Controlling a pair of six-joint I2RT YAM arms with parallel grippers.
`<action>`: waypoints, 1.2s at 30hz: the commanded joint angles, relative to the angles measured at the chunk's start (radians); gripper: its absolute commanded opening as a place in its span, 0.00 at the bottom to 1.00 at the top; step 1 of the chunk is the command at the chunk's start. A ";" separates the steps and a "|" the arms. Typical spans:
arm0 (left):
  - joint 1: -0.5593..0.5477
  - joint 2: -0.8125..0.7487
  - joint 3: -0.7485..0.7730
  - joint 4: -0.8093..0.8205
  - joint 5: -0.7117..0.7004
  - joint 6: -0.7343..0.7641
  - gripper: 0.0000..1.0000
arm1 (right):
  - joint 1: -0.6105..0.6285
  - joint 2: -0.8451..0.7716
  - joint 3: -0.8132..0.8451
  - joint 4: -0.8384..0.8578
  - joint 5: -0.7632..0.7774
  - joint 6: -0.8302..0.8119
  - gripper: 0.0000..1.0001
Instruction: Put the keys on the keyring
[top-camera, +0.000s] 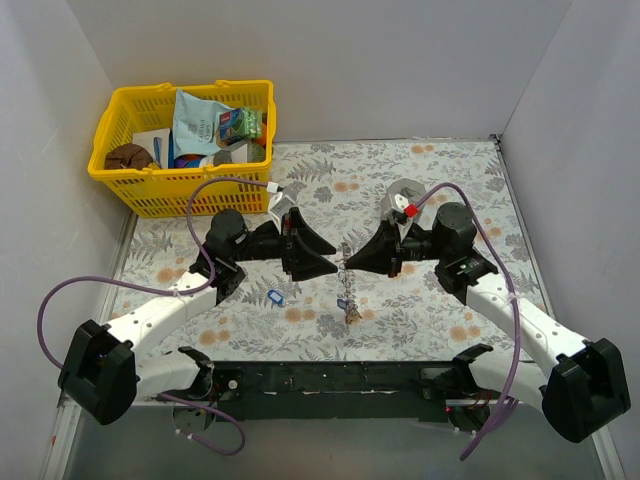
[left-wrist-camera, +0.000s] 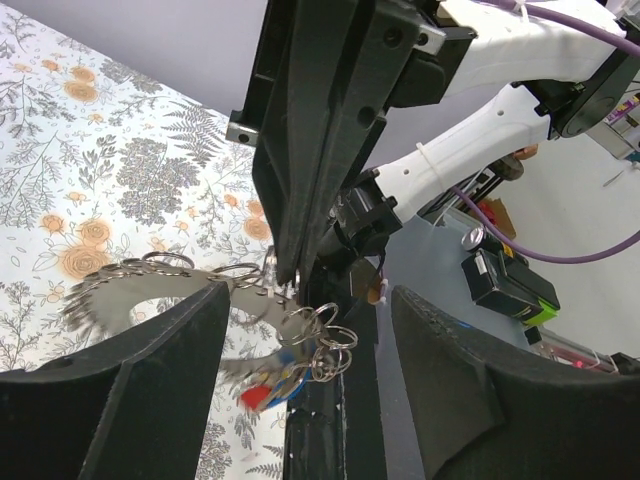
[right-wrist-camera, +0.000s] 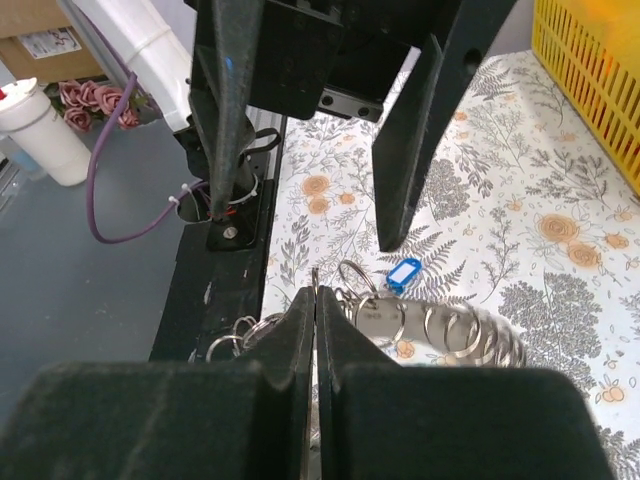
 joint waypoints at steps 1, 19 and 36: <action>0.001 -0.032 0.028 -0.020 -0.008 0.016 0.65 | -0.007 0.012 -0.042 0.135 0.035 0.077 0.01; -0.042 0.169 0.004 -0.069 -0.044 0.058 0.65 | -0.143 -0.031 -0.424 0.284 0.186 0.171 0.01; -0.105 0.315 0.025 0.037 0.068 0.032 0.45 | -0.154 0.095 -0.402 0.588 -0.009 0.335 0.01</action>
